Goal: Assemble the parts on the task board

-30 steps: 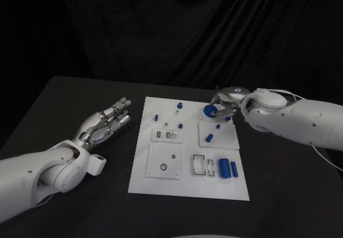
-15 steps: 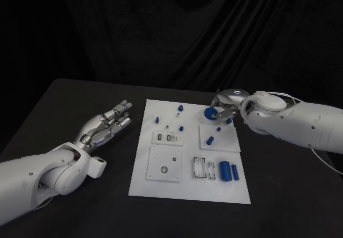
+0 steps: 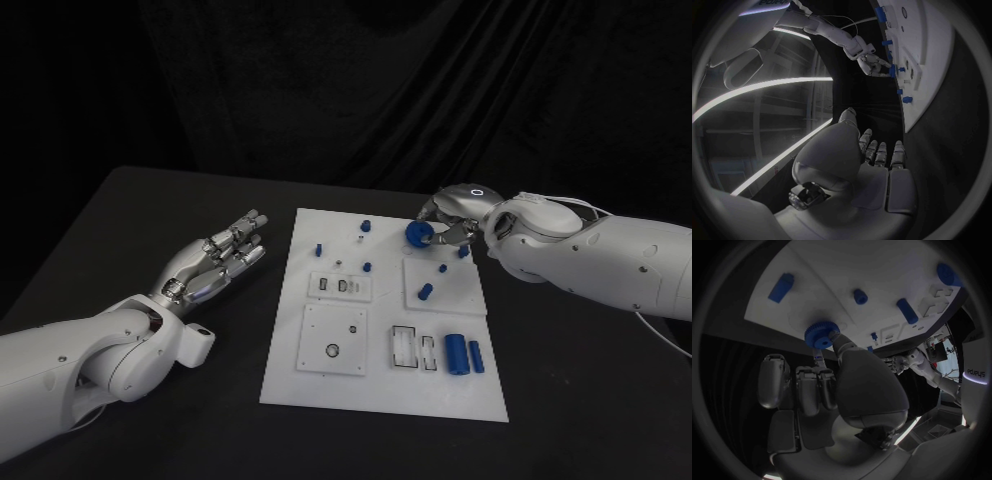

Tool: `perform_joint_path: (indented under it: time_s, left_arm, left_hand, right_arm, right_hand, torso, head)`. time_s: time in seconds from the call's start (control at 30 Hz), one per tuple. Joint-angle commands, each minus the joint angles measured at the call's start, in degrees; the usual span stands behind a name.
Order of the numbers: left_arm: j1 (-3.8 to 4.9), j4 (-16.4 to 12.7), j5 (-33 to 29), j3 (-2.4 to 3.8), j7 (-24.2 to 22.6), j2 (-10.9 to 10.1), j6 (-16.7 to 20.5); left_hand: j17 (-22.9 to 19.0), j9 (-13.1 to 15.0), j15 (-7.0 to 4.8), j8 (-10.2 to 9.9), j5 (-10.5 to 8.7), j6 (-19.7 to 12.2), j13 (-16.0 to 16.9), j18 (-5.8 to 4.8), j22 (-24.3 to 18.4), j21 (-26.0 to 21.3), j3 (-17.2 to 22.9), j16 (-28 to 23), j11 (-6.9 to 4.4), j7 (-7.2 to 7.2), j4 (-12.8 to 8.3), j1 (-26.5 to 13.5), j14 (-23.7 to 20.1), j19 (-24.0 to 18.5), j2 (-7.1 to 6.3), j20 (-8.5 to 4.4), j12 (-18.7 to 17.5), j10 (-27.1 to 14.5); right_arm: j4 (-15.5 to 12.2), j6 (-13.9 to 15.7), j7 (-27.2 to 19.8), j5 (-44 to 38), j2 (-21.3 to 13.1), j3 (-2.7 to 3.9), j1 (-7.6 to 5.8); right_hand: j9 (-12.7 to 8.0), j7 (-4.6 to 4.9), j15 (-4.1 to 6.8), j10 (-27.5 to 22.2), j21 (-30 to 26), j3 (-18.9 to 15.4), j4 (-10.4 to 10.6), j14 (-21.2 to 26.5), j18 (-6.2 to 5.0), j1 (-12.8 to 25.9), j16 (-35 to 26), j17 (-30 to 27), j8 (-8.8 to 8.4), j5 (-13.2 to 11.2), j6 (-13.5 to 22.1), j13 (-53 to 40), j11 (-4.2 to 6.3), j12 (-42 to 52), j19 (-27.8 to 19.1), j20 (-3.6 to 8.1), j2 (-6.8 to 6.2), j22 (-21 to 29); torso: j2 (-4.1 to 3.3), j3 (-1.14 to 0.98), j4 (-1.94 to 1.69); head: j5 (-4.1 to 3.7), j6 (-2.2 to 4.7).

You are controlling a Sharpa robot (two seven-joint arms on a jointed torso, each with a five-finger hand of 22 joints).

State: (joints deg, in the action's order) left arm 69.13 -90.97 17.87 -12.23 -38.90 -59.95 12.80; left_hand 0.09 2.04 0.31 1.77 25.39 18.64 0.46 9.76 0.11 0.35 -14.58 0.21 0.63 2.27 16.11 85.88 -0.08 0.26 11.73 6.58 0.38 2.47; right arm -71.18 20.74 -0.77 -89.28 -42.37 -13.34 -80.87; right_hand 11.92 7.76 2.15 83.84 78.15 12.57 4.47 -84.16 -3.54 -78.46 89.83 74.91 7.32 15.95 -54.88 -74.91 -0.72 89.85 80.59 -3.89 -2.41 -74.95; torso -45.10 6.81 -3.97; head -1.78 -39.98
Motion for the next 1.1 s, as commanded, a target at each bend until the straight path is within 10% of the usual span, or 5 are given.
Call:
perform_joint_path:
  time_s: [0.03,0.5,1.1]
  left_arm:
    - [0.11,-0.1,-0.1,0.03,-13.1,0.0,-0.5]
    - [0.11,0.3,-0.1,0.03,-13.1,0.6,-0.7]
    - [0.11,0.7,-0.1,0.04,-13.0,1.4,-1.0]
  left_hand:
    - [-0.1,0.1,0.37,0.3,0.14,0.1,0.1,0.38,0.0,-0.2,0.3,-0.2,0.33,0.3,-0.1,0.5,0.1,-0.1,0.02,0.31,0.1,-0.1]
    - [-0.1,0.1,0.37,0.3,0.14,0.1,0.1,0.38,0.0,-0.2,0.3,-0.2,0.33,0.3,-0.1,0.5,0.1,-0.1,0.02,0.31,0.1,-0.1]
    - [-0.1,0.1,0.47,0.3,0.13,0.0,0.1,0.38,0.0,-0.2,0.3,-0.2,0.43,0.32,0.0,0.7,0.1,-0.1,0.0,0.39,0.1,-0.1]
  right_arm:
    - [-1.3,4.5,-1.2,-0.4,-0.1,0.12,-0.87]
    - [-1.3,4.2,-2.4,-0.4,3.1,0.18,-1.66]
    - [2.7,1.2,-3.0,-0.4,8.8,0.19,-1.02]
  right_hand:
    - [7.9,-2.92,0.34,6.2,0.3,-0.2,-0.3,-5.8,0.4,0.4,0.2,15.1,3.59,0.2,-4.3,-15.1,0.18,0.1,0.6,-0.06,0.7,-8.2]
    - [8.1,-2.93,0.32,6.2,0.5,-0.2,-0.3,-5.8,0.45,0.4,0.2,15.1,3.62,0.2,-4.4,-15.1,0.1,0.1,0.8,-0.06,0.78,-8.4]
    - [8.3,-2.39,-0.06,6.2,0.4,-0.2,-0.3,-5.8,0.46,0.8,0.2,15.1,2.59,0.3,-3.2,-15.1,-0.38,0.1,0.8,-0.31,0.98,-8.4]
  torso:
    - [0.03,0.02,0.02]
    - [0.1,0.27,-0.2]
    - [-0.14,-0.05,-0.01]
  head:
    - [-0.06,-0.01]
    - [-0.4,-0.25]
    - [-0.29,-0.88]
